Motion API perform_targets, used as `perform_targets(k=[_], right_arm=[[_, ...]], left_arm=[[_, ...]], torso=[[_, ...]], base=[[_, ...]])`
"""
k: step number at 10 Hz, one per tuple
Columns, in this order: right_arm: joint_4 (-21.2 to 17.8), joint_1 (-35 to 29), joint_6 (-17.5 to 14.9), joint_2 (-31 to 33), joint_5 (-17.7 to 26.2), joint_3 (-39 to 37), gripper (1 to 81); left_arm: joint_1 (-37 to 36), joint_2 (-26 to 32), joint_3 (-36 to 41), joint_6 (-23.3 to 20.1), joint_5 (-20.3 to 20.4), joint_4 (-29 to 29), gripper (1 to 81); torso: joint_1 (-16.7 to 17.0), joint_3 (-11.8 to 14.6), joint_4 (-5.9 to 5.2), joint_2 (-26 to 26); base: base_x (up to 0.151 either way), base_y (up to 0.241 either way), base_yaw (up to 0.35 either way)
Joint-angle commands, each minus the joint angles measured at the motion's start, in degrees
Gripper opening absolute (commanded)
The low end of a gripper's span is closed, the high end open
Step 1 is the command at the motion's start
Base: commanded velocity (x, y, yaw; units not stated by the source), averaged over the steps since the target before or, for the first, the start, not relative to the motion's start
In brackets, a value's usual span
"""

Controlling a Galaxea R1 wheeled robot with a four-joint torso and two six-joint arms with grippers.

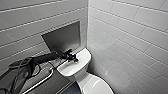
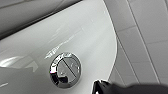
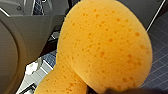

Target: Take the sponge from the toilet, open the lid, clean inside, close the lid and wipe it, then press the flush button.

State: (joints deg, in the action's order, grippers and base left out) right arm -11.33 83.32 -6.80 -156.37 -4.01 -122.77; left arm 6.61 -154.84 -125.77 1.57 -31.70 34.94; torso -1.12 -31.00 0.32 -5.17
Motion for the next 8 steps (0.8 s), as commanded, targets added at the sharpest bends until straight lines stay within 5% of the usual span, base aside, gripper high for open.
perform_targets(k=[1, 8], right_arm=[[-0.54, 0.49, -0.14, 0.51, 5.15, 0.88, 1.0], [-0.19, 0.75, -0.23, 0.15, 5.07, 0.79, 1.0]], left_arm=[[-9.72, 2.61, -0.53, -0.17, 1.72, 8.57, 1.0], [-6.65, -0.03, -6.94, -0.25, 6.82, 1.45, 1.0]], torso=[[0.00, 0.00, 0.00, 0.00], [0.00, 0.00, 0.00, 0.02]], base=[[0.000, 0.000, 0.000], [0.000, 0.000, 0.000]])
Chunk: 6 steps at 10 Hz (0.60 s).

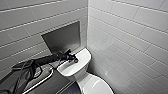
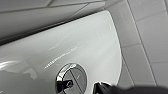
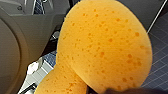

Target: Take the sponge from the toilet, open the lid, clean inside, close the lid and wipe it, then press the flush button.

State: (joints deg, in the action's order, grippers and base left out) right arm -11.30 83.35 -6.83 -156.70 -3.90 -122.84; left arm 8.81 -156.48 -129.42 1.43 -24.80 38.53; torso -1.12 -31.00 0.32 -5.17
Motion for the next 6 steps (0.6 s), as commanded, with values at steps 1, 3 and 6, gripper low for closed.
perform_targets(k=[1, 3, 6], right_arm=[[-0.13, 0.64, -0.20, 0.14, 4.96, 0.86, 1.0], [-0.13, 0.64, -0.29, -0.31, 4.96, 0.86, 1.0], [-0.13, 0.81, -0.38, -0.57, 4.96, 0.86, 1.0]], left_arm=[[-8.15, 1.69, -3.74, -0.11, -0.08, -3.02, 1.0], [-6.49, 1.51, -4.71, -0.11, 1.42, -4.34, 1.0], [-4.81, 0.72, -4.80, -0.11, 3.53, -4.96, 1.0]], torso=[[0.00, 0.00, 0.00, 0.02], [0.00, 0.00, 0.00, 0.00], [0.00, 0.00, 0.00, 0.00]], base=[[0.000, 0.000, 0.000], [0.000, 0.000, 0.000], [0.000, 0.000, 0.000]])
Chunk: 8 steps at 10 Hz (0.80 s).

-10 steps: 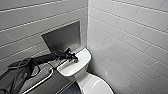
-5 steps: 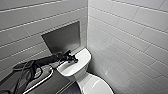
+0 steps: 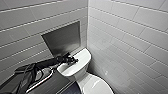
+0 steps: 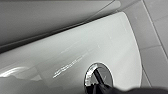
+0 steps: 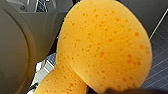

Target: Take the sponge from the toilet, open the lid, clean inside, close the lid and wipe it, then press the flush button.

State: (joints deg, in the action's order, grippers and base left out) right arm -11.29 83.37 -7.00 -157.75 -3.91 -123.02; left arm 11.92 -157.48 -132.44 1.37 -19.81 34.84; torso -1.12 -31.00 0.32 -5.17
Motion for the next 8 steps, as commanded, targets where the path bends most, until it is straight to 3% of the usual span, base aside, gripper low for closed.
perform_targets(k=[1, 4, 8], right_arm=[[-0.05, 0.79, -0.21, 0.30, 4.97, 1.03, 1.0], [-0.05, 1.23, -0.21, 0.04, 4.88, 0.77, 1.0], [-0.13, 1.06, -0.21, -0.22, 4.88, 0.68, 1.0]], left_arm=[[-7.66, 0.94, -2.21, -0.13, -1.37, -1.27, 1.0], [-6.86, -1.62, -4.41, -0.13, -1.46, -3.29, 1.0], [-7.56, 1.62, -2.05, 0.30, -2.25, -2.24, 1.0]], torso=[[0.00, 0.00, 0.00, 0.00], [0.02, 0.00, 0.00, 0.00], [0.02, 0.00, 0.00, 0.00]], base=[[0.000, 0.000, 0.000], [0.000, 0.000, 0.000], [0.000, 0.000, 0.000]])
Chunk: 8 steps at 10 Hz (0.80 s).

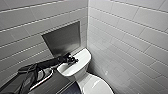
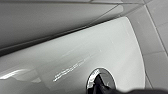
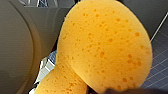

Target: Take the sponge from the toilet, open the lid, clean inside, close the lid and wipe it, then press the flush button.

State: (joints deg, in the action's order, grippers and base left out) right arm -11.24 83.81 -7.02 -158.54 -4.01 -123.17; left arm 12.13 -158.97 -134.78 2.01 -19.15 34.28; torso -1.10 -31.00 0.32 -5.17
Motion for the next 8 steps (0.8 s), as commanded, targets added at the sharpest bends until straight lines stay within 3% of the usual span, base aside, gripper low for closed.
perform_targets(k=[1, 4, 6, 8], right_arm=[[-0.19, 0.53, -0.19, 0.65, 4.98, 0.84, 1.0], [-0.19, 0.35, -0.19, 0.65, 4.98, 0.84, 1.0], [-0.19, 0.27, -0.19, 0.65, 4.98, 0.84, 1.0], [-0.27, -0.34, -0.19, 0.74, 5.07, 0.76, 1.0]], left_arm=[[-9.17, 5.06, 4.43, -0.34, -3.17, -1.67, 1.0], [-14.27, 14.18, 24.17, -0.25, -3.52, -1.94, 1.0], [-14.81, 19.11, 32.72, -0.25, -3.61, -1.94, 1.0], [-12.27, 24.20, 40.89, -0.60, -7.83, -2.82, 1.0]], torso=[[0.00, 0.00, 0.00, 0.00], [-0.02, 0.00, 0.00, 0.00], [-0.02, 0.00, 0.00, 0.02], [-0.02, 0.00, 0.00, 0.02]], base=[[0.000, 0.000, 0.000], [0.000, 0.000, 0.000], [0.000, 0.000, 0.000], [0.000, 0.000, 0.000]])
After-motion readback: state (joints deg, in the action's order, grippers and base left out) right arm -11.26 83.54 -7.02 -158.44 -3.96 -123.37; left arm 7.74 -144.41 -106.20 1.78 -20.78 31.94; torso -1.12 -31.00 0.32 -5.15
